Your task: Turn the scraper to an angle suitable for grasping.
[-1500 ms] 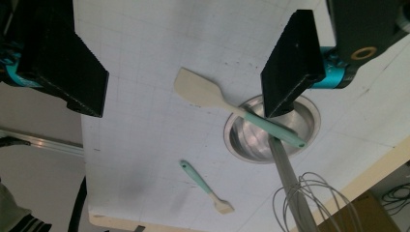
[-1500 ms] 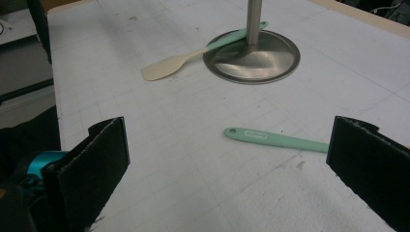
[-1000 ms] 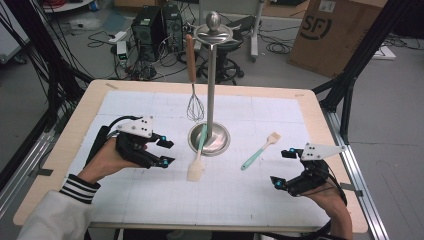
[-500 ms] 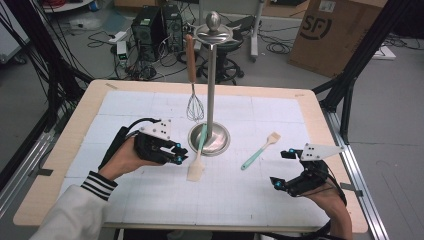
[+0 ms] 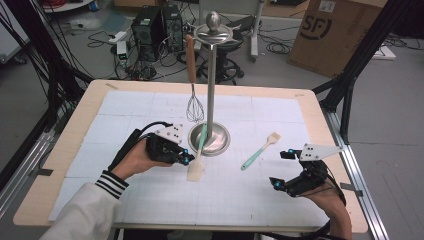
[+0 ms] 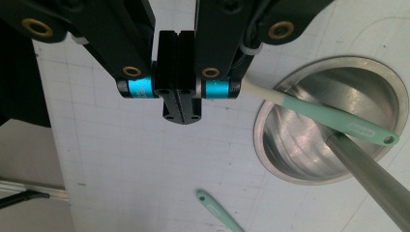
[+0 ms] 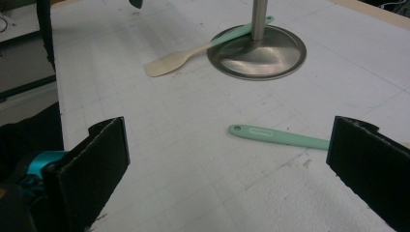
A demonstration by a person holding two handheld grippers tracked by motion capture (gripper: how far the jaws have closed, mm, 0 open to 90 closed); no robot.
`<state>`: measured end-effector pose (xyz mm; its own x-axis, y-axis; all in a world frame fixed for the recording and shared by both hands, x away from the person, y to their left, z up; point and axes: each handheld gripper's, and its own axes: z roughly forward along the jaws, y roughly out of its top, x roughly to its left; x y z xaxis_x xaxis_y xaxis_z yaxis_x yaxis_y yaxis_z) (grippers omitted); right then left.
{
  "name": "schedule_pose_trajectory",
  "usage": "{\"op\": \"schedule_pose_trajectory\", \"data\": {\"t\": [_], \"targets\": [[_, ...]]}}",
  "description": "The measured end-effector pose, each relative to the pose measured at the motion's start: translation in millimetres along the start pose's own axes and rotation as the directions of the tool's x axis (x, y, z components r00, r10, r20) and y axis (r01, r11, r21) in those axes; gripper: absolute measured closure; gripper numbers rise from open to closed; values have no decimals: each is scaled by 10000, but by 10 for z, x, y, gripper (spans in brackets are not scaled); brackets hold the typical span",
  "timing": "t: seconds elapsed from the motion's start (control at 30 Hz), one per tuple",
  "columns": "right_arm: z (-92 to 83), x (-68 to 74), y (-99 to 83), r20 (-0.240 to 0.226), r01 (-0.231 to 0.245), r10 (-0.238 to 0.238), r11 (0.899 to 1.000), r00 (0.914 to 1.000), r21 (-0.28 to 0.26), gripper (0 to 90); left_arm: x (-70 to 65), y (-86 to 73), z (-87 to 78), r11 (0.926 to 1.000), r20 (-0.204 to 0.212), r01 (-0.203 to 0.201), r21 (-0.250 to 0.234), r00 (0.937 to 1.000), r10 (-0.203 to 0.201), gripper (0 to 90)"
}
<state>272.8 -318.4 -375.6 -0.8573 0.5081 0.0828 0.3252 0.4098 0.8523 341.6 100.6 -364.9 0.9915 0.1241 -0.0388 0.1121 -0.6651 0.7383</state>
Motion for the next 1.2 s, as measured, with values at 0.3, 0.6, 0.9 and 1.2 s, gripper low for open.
{"op": "schedule_pose_trajectory", "data": {"t": [0.3,0.6,0.9,1.2], "targets": [[8,0,2,-21,11,-11,10000,10000,-18,2,72,16,157,9991,-192,-247,344,9995,254,900],[4,7,2,-41,7,-8,10000,10000,-4,2,112,11,304,9998,-723,-153,134,9973,163,900],[3,6,0,-84,24,-24,10000,10000,-28,2,154,-28,466,9996,-735,128,255,9972,-108,900],[6,1,-3,-84,10,-10,10000,10000,2,2,193,-61,633,9983,-801,294,512,9965,-252,900]]}}
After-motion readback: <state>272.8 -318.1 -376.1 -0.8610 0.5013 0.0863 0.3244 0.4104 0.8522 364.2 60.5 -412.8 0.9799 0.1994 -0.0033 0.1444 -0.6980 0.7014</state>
